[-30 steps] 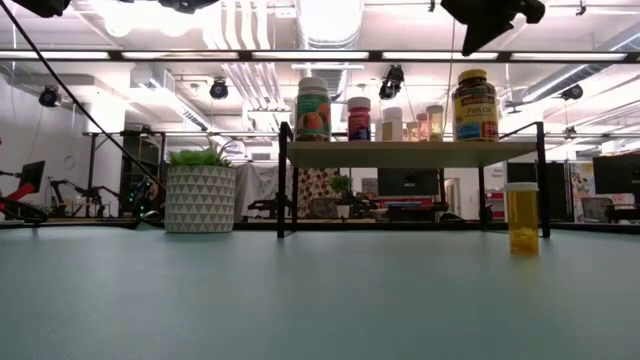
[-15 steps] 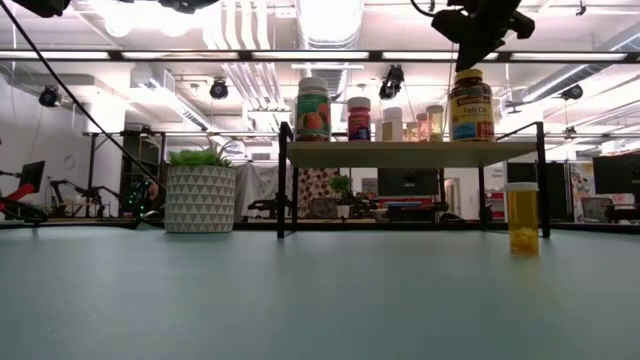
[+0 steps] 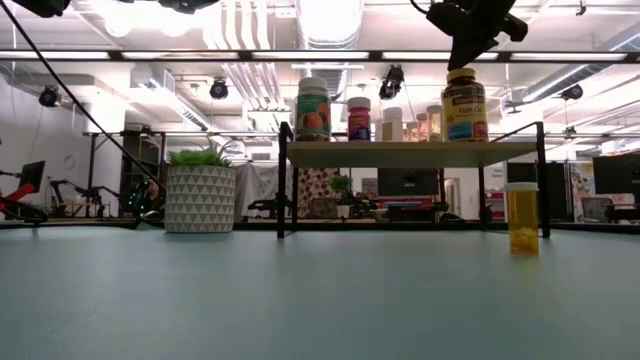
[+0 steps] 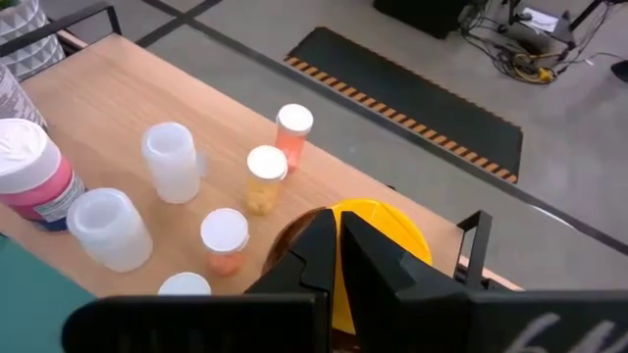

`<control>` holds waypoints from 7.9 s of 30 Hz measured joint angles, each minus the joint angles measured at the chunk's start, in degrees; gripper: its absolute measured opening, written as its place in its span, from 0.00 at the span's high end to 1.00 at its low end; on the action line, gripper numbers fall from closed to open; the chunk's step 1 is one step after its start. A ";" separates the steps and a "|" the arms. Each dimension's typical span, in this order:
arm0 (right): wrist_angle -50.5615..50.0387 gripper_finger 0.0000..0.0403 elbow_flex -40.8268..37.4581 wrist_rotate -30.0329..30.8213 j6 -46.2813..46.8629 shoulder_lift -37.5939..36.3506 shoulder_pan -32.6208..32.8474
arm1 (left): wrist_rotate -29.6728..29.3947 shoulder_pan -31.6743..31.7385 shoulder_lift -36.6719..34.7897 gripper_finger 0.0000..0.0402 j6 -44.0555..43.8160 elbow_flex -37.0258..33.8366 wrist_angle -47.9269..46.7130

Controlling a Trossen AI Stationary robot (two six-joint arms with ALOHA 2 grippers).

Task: Pick and place medicine bottles onto shelf by color
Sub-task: Adjust the large yellow medicine bottle on the shelf, then put the orange medicine bottle on the shelf

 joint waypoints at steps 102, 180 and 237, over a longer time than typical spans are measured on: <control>-3.96 0.97 -1.10 -38.72 9.60 4.99 26.03 | 0.00 -0.01 0.02 0.44 0.00 -0.02 -0.24; -19.02 0.72 -4.54 -27.94 35.81 8.08 36.37 | 0.00 0.00 0.04 0.44 -0.10 -0.03 -0.72; -22.84 0.74 0.22 -21.97 10.61 -3.49 -9.79 | 0.00 -0.04 0.02 0.44 -0.02 -0.04 -1.64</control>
